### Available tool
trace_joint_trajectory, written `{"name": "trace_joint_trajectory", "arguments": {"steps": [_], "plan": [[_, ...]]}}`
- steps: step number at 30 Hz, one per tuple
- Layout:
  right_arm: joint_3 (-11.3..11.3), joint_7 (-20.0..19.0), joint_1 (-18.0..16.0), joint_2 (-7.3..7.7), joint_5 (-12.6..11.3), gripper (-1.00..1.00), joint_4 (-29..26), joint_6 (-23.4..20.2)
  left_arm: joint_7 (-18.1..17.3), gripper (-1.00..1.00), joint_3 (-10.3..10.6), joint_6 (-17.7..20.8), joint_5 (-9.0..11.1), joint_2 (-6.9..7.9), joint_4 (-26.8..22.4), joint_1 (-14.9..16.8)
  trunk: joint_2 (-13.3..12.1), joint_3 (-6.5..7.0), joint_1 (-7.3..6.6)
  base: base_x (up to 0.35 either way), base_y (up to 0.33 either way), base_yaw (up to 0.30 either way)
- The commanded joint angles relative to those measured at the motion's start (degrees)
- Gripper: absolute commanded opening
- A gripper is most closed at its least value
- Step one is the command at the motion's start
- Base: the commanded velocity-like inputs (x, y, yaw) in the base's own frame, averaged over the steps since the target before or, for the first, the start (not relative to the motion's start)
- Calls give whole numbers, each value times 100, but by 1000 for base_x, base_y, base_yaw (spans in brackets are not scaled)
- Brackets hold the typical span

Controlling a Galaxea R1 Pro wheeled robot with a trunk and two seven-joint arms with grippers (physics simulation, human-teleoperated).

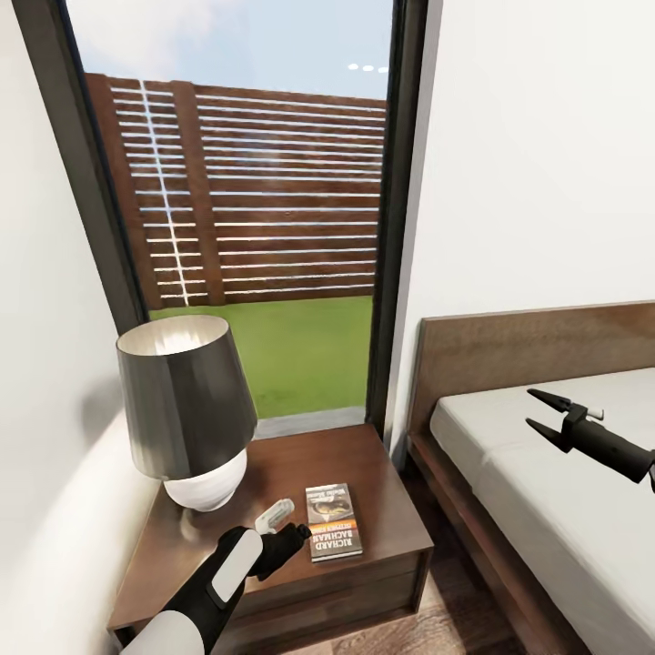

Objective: In the bedroom, move the book from the bed onto either nightstand, and place the two sandals side by side next to the bed.

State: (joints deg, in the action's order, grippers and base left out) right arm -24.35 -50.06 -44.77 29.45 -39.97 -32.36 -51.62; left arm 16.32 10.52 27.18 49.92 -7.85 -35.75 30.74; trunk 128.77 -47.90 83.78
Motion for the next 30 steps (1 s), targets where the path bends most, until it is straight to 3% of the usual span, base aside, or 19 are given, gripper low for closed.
{"name": "trace_joint_trajectory", "arguments": {"steps": [1, 30], "plan": [[-13, -18, -5, -1, 14, 100, 10, -23, 55, 100, 20, 6, 61, 3, -11, 2, 3, -6, -1, -3, 3, 0], [-17, -18, -5, -1, 4, 100, 133, 0, 48, 100, 20, 0, 73, 3, -11, 2, 3, -6, -1, 0, 0, 0]]}}
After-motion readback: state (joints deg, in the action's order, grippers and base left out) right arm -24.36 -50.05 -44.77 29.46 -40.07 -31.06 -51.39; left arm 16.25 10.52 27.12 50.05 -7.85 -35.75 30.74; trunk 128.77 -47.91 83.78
